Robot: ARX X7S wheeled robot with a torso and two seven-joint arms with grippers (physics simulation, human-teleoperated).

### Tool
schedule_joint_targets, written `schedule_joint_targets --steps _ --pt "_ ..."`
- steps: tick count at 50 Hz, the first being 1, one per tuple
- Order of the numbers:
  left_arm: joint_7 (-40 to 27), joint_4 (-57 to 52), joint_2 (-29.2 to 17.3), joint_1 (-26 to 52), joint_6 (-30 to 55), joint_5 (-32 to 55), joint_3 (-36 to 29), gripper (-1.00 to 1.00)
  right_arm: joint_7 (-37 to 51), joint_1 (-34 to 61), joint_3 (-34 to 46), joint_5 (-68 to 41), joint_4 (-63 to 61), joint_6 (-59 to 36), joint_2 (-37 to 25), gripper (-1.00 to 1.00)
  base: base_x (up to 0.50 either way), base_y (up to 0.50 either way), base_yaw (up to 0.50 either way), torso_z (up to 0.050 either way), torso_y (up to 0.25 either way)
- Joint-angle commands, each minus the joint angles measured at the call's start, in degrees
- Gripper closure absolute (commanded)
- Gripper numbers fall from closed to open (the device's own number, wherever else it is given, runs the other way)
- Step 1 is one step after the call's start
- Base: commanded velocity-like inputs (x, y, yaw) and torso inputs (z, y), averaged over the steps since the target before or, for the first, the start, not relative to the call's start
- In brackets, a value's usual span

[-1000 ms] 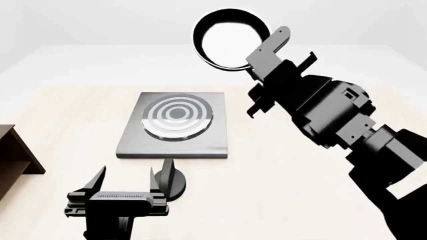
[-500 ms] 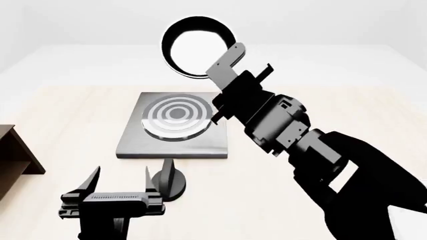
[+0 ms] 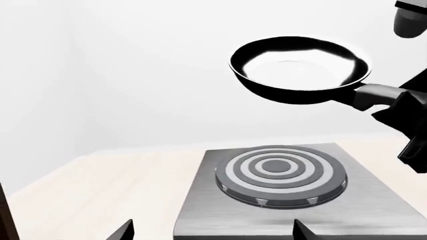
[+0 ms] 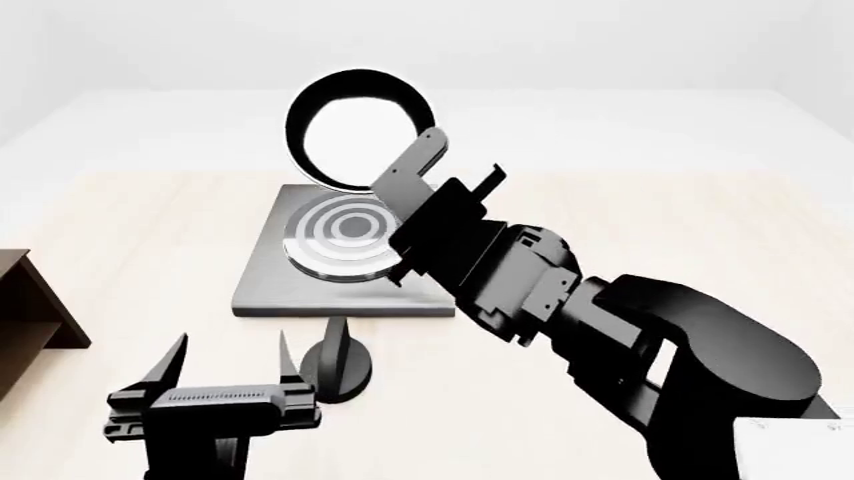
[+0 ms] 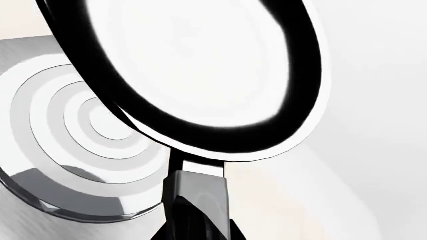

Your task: Turn on the stove and put the frying pan on it.

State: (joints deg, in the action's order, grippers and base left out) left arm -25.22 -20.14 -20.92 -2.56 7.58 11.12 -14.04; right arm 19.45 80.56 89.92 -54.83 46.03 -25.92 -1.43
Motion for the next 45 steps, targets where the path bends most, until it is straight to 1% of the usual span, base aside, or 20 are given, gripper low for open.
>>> schedule_joint_targets --steps 1,18,20,22,37,43,45 --pt "1.0 1.0 1.0 -0.2 -0.1 -1.6 1.2 -1.00 0.7 -0.2 -1.7 7.0 -1.9 -0.2 1.4 1.00 0.00 0.00 0.00 0.000 0.000" --pt "0.7 2.6 1.0 0.0 -1.4 -1.2 1.7 -1.00 0.8 -2.8 -1.7 8.6 -3.0 -0.1 1.4 1.00 0.00 0.00 0.00 0.001 0.002" --pt "1.1 3.2 1.0 0.0 -1.7 -0.7 1.6 -1.00 1.0 -2.9 -1.6 8.8 -3.3 -0.1 1.4 1.00 0.00 0.00 0.00 0.000 0.000" --pt "2.3 3.9 1.0 -0.6 -4.1 0.5 1.8 -1.00 1.1 -3.2 -1.7 9.1 -3.4 0.0 1.4 1.00 0.00 0.00 0.00 0.000 0.000" --pt "3.5 3.9 0.5 -0.8 -5.7 1.3 1.3 -1.00 1.6 -4.0 -1.6 7.4 -4.6 0.1 1.4 1.00 0.00 0.00 0.00 0.001 0.002" --pt "3.9 3.8 0.3 -1.0 -6.1 1.3 1.0 -1.00 -0.4 -2.4 -1.7 0.0 -4.1 -0.2 1.4 1.00 0.00 0.00 0.00 0.000 0.000" --pt "3.9 3.8 0.3 -1.0 -6.1 1.3 0.9 -1.00 -0.3 -2.3 -1.5 0.2 -4.3 -0.3 1.4 1.00 0.00 0.00 0.00 0.000 0.005"
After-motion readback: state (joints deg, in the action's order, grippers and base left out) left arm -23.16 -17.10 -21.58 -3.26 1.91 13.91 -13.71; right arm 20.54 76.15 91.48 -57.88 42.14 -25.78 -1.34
